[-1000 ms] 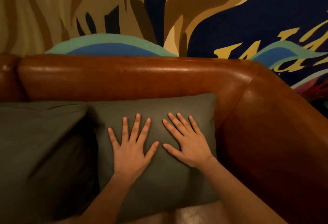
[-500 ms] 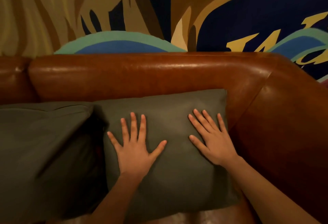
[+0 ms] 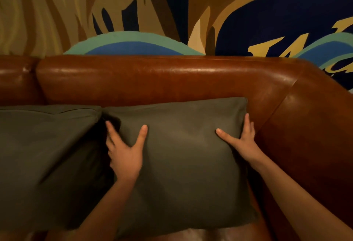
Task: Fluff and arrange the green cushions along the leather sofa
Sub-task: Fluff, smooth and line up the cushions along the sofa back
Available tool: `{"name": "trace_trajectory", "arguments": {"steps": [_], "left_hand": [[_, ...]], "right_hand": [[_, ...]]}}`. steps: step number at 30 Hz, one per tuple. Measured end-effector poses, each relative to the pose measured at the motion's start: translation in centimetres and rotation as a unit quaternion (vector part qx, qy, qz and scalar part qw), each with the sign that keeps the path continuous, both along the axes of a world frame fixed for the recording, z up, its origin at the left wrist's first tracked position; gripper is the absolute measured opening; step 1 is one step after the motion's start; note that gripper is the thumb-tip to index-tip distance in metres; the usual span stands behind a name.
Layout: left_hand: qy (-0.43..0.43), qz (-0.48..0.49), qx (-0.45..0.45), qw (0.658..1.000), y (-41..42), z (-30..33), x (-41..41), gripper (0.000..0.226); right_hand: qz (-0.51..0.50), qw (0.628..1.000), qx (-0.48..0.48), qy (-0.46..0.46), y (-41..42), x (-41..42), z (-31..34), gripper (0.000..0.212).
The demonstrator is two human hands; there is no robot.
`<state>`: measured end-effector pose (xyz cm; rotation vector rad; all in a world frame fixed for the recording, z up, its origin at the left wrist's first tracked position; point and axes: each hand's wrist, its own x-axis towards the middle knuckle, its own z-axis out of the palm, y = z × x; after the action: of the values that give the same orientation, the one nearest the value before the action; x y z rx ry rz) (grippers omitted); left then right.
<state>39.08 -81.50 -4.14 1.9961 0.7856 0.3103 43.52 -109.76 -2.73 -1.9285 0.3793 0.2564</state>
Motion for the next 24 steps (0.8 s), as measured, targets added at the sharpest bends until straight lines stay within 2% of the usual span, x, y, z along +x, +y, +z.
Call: {"name": "trace_trajectory", "arguments": {"steps": [1, 3, 6, 11, 16, 20, 24], "left_hand": [[-0.006, 0.006, -0.070, 0.998, 0.8, 0.1, 0.3, 0.118], [0.005, -0.002, -0.179, 0.984, 2.4, -0.1, 0.7, 0.123], [0.051, -0.027, -0.249, 0.967, 3.7, -0.1, 1.2, 0.122], [0.017, -0.041, -0.281, 0.959, 3.2, 0.9, 0.3, 0.107], [-0.036, -0.051, -0.287, 0.956, 2.6, 3.1, -2.2, 0.099], [-0.064, -0.070, -0.284, 0.954, 2.5, 4.7, -2.4, 0.099], [-0.071, -0.088, -0.272, 0.956, 2.4, 4.2, -2.3, 0.086]], "right_hand": [[-0.012, 0.998, 0.063, 0.027, -0.7, 0.0, 0.0, 0.138], [-0.009, 0.989, 0.127, 0.077, -1.6, 0.0, 0.0, 0.136], [-0.010, 0.986, 0.145, 0.081, -1.8, 0.1, -0.6, 0.126], [-0.023, 0.980, 0.194, 0.030, -1.8, -1.1, -0.3, 0.109], [-0.024, 0.975, 0.217, -0.037, -2.3, -3.7, 1.6, 0.109], [-0.034, 0.969, 0.233, -0.079, -2.5, -4.0, 3.1, 0.088], [-0.047, 0.969, 0.232, -0.069, -2.4, -4.2, 2.5, 0.095]]}}
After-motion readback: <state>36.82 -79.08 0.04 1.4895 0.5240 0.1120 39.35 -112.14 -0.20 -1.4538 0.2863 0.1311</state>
